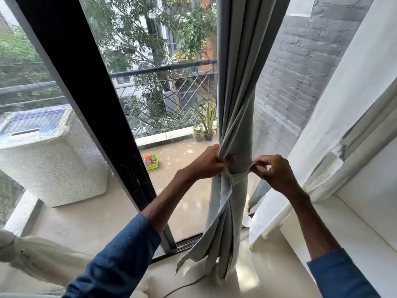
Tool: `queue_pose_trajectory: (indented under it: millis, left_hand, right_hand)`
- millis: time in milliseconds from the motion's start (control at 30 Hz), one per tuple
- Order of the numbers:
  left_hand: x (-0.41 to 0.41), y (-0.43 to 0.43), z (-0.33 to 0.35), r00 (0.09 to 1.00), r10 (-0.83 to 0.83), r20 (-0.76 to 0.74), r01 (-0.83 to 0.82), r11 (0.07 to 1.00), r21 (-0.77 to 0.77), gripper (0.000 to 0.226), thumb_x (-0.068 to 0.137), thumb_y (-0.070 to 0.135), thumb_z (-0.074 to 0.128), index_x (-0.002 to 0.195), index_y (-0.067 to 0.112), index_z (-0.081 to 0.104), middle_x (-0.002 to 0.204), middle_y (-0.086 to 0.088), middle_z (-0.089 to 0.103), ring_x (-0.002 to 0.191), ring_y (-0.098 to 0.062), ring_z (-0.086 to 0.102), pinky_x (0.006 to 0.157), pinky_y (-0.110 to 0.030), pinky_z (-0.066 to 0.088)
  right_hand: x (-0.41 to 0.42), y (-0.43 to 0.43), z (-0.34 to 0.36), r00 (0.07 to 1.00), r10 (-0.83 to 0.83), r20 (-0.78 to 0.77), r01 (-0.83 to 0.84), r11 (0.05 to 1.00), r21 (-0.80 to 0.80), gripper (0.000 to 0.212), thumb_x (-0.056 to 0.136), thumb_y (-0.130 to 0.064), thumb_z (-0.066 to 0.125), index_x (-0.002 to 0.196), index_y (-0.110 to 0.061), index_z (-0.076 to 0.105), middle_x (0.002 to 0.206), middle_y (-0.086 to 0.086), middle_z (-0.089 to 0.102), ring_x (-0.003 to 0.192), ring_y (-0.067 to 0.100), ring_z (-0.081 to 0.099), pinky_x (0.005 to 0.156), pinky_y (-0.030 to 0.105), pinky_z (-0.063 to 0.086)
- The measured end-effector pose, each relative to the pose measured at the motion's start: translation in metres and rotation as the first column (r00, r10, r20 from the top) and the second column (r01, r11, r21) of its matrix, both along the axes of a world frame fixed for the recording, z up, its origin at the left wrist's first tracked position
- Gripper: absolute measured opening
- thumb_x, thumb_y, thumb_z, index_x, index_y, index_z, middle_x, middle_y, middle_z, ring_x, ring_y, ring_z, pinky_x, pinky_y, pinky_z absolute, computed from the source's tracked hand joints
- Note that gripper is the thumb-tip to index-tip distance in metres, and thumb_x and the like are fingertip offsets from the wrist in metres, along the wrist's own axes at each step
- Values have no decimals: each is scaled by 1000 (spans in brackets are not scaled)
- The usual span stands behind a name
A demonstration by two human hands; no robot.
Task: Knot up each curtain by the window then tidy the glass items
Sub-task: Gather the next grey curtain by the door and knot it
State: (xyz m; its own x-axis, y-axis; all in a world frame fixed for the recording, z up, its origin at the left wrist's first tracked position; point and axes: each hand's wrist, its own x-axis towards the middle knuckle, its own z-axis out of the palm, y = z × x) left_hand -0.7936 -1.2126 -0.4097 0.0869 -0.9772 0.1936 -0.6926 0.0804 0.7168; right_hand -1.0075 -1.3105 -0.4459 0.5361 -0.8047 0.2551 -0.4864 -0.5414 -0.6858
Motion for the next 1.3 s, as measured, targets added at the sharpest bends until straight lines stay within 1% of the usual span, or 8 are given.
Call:
queue_pose_trajectory:
  millis: [100, 133, 300, 500, 700, 900, 1033, 1300]
  left_hand:
    - [7, 0, -2, 999, -38, 3, 38, 999, 36, 22, 85, 14, 63, 94, -7, 59, 92, -26, 66, 84, -37, 64, 67, -54, 51]
    - [7, 0, 0, 998, -59, -1, 59, 997, 40, 23, 86, 13, 63, 98, -6, 60, 96, -25, 66, 90, -39, 64, 70, -54, 52]
    - [4, 2, 4, 991, -134, 10, 133, 990, 39, 22, 92, 9, 63, 110, -3, 59, 106, -20, 64, 97, -34, 60, 78, -44, 50]
    - [11, -2, 7, 975, -188, 119, 176, 978, 110, 28, 97, 24, 60, 106, -3, 60, 104, -22, 63, 94, -34, 59, 80, -43, 50]
    - [16, -3, 13, 890, -153, 430, 74, 978, 194, 45, 98, 60, 41, 95, 17, 54, 89, -9, 62, 72, -30, 56, 64, -38, 45]
    - [10, -7, 7, 929, -105, 354, 62, 989, 131, 33, 99, 54, 44, 85, 24, 48, 82, -6, 59, 70, -31, 57, 65, -40, 48]
    - [8, -11, 4, 966, -60, 252, 38, 995, 94, 29, 99, 42, 52, 79, 22, 51, 64, -1, 56, 63, -30, 58, 63, -42, 51]
    - [0, -22, -3, 986, 6, 164, -16, 998, 63, 32, 99, 34, 54, 88, 5, 60, 74, -16, 67, 58, -30, 63, 53, -44, 51]
  right_hand:
    - [12, -1, -2, 999, 34, -36, -36, 997, -69, 16, 73, -49, 59, 66, -35, 62, 61, -10, 56, 67, -10, 45, 62, 32, 46]
    - [17, -1, -4, 999, 37, -34, -40, 994, -102, 22, 73, -48, 57, 66, -28, 60, 62, -2, 55, 63, 19, 36, 61, 34, 46]
    - [38, 2, -19, 999, 10, -31, -19, 959, -282, 18, 76, -17, 72, 77, -1, 64, 78, 16, 65, 78, 30, 60, 62, 35, 41]
    - [44, 2, -37, 961, 228, 154, -269, 898, 349, 10, 80, -34, 73, 73, -26, 72, 82, 15, 66, 77, 27, 63, 73, 38, 55]
    - [39, 16, -38, 802, 280, 528, -563, 651, 509, 49, 57, -76, 80, 70, -29, 78, 63, -11, 67, 59, 0, 61, 56, 16, 49]
    - [33, 19, -47, 927, 61, 369, -185, 932, 311, 53, 70, -77, 69, 75, -24, 72, 72, -4, 70, 69, 11, 64, 64, 38, 57]
    - [36, 66, -27, 789, -335, 515, 352, 933, 69, 8, 89, -17, 74, 85, -18, 67, 79, -3, 72, 71, 11, 66, 61, 33, 57]
    - [64, 123, -51, 987, -117, 111, 117, 993, 2, 38, 75, -47, 84, 99, -22, 70, 90, -8, 74, 77, 7, 68, 69, 21, 53]
